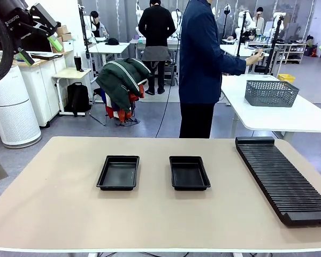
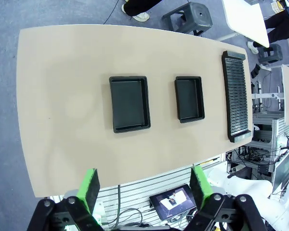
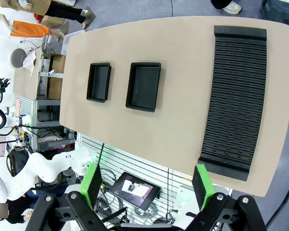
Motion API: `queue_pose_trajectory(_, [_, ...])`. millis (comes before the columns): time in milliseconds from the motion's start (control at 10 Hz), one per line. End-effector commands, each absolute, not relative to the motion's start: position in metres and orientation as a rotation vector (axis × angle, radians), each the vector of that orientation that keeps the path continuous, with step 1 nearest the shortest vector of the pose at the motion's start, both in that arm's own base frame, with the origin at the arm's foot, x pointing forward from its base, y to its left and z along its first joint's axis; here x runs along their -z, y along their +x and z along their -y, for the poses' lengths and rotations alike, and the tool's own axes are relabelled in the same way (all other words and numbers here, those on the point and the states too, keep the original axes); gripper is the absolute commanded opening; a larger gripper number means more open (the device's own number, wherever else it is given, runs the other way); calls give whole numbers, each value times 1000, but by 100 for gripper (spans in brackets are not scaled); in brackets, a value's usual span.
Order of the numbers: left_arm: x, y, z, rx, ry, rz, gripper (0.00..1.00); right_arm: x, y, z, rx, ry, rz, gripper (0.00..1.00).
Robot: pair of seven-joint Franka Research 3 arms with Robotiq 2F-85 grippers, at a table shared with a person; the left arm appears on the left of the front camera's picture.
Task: Inspect and transfer BCBs to ESD trays.
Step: Pick up the Blank PCB from the PCB Rack and place it in the left ESD tray.
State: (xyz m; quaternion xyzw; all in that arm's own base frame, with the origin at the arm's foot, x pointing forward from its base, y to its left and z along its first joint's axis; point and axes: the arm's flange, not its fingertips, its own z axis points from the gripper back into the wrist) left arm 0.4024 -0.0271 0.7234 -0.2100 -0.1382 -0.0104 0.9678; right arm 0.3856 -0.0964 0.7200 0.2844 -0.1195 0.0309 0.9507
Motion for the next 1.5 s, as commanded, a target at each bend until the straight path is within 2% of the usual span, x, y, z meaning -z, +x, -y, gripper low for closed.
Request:
queue_pose_trajectory(0, [-723,401,26,18,-424,288,100,-720,384,96,-63,579,247,100])
queue_pose_trajectory(1400, [-723,401,26,18,-424,288,100,-720,384,96,-63,579,247,100])
